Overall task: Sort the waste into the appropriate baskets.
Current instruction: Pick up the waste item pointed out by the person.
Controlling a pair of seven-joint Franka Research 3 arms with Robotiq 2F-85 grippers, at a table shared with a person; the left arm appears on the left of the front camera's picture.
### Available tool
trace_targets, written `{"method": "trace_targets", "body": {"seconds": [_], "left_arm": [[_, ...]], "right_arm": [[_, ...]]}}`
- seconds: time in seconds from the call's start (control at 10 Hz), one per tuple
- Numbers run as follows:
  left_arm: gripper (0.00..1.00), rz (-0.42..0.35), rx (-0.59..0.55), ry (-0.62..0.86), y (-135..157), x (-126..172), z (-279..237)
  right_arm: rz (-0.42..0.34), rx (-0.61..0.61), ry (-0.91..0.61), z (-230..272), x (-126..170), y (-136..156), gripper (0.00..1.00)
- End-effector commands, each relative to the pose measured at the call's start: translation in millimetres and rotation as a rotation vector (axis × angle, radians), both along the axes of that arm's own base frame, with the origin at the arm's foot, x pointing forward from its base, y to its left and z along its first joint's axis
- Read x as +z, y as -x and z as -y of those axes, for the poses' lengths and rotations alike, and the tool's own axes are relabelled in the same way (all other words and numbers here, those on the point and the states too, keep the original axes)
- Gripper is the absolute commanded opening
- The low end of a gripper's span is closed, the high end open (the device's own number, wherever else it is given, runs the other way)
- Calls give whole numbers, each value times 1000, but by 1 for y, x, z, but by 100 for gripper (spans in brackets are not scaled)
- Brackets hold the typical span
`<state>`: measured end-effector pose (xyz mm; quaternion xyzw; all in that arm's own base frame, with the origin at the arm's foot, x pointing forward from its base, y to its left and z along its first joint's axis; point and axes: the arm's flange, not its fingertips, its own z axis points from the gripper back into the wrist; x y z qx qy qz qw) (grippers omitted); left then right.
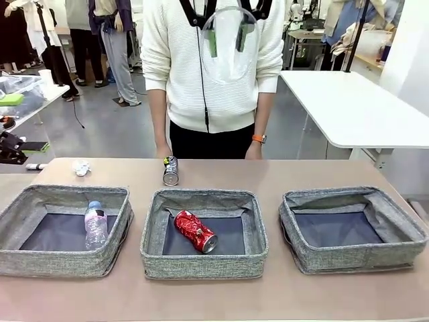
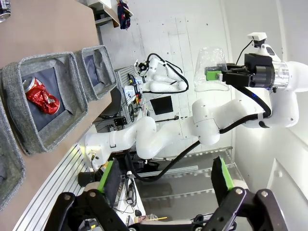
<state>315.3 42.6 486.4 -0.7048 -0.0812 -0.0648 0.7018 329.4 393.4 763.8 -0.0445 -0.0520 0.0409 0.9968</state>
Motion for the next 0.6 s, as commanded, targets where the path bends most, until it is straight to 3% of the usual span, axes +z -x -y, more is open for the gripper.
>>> {"method": "trace_targets", "body": {"seconds": [0.0, 0.5], "left_arm": [[98, 20, -7, 7, 2, 1, 0], [98, 20, -7, 7, 2, 1, 0]], "right_arm": [[1, 7, -8, -2, 1, 5, 41], [1, 7, -8, -2, 1, 5, 41]]}}
